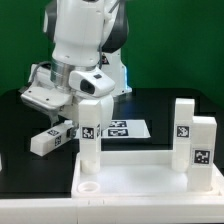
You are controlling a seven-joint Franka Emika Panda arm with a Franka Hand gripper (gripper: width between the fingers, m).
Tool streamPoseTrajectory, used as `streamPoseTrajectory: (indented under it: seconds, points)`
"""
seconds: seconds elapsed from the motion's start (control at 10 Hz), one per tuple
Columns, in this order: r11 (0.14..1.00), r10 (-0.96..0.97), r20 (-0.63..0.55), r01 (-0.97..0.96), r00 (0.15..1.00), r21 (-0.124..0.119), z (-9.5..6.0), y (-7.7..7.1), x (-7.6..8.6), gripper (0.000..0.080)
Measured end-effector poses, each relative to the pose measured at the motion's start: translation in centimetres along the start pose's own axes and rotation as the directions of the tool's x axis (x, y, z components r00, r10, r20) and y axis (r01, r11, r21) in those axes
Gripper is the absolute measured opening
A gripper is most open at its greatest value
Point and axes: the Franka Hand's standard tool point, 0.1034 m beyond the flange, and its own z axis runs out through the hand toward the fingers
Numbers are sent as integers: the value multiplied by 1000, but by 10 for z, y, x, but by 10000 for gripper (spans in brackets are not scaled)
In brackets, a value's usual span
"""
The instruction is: Assemble desk
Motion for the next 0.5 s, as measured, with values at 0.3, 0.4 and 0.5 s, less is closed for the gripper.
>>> streamPoseTrajectory:
  seconds: [0.3, 0.4, 0.5]
  points:
    - [1000, 14, -1, -14, 1000, 1, 0, -1, 0, 534]
    - [1000, 24, 0, -24, 1000, 1, 0, -1, 0, 534]
    - [997, 79, 7, -79, 997, -2, -3, -4, -4, 625]
